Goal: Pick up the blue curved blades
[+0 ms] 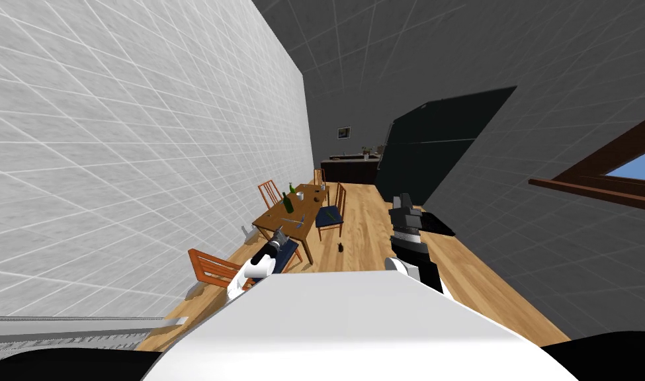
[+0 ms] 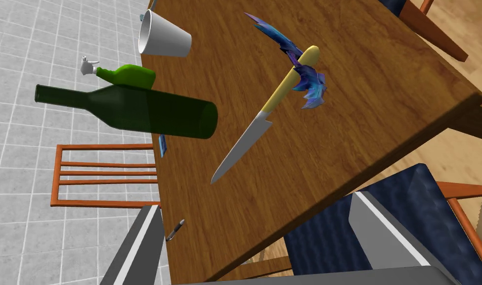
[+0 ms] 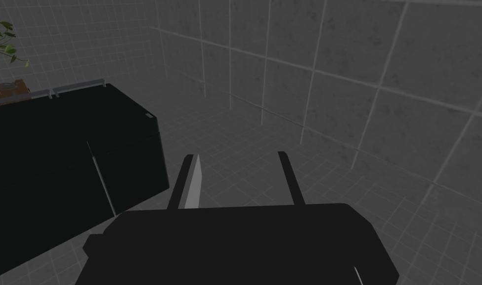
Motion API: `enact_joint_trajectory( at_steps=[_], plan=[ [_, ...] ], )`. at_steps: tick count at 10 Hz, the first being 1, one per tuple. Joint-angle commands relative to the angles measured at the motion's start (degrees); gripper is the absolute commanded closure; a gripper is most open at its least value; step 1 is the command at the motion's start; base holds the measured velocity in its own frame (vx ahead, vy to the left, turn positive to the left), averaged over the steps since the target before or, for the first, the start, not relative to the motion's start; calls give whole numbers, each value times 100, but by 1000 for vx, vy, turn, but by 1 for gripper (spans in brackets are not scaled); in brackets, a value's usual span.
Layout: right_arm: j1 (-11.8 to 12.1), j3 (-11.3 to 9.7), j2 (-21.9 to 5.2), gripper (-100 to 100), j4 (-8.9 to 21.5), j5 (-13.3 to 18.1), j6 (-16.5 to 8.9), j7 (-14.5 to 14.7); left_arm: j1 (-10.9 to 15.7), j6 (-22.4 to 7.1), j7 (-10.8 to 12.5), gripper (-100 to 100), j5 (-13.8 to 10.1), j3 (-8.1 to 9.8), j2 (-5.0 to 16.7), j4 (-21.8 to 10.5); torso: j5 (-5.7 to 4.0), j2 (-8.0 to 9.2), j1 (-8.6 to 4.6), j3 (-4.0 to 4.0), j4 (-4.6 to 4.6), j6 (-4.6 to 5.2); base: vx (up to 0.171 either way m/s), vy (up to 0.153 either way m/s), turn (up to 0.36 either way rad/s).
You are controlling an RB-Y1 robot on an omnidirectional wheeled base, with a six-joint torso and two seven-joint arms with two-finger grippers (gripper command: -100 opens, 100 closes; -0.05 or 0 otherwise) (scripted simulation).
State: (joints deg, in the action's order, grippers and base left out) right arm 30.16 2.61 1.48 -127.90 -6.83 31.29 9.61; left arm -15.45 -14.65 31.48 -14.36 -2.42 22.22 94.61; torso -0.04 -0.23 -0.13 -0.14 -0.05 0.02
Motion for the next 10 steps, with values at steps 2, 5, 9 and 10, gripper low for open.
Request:
enact_joint_trajectory(
  at_steps=[2,5,9,10],
  plan=[
    [0,0,0,0,0,0,0,0,217,-325,281,-100,-180,-7,153,-391,1,7,7,4,2,1,15,-33,27],
    [0,0,0,0,0,0,0,0,361,-666,507,-100,-309,7,237,-653,0,-5,-2,-2,0,1,48,-48,38],
    [0,0,0,0,0,0,0,0,658,-1293,943,-100,-583,41,395,-1097,1,-9,6,-5,-1,0,56,-37,21],
    [0,0,0,0,0,0,0,0,811,-1473,1152,-100,-728,60,468,-1308,1,-6,7,-4,-1,1,55,-44,6]
  ],
)
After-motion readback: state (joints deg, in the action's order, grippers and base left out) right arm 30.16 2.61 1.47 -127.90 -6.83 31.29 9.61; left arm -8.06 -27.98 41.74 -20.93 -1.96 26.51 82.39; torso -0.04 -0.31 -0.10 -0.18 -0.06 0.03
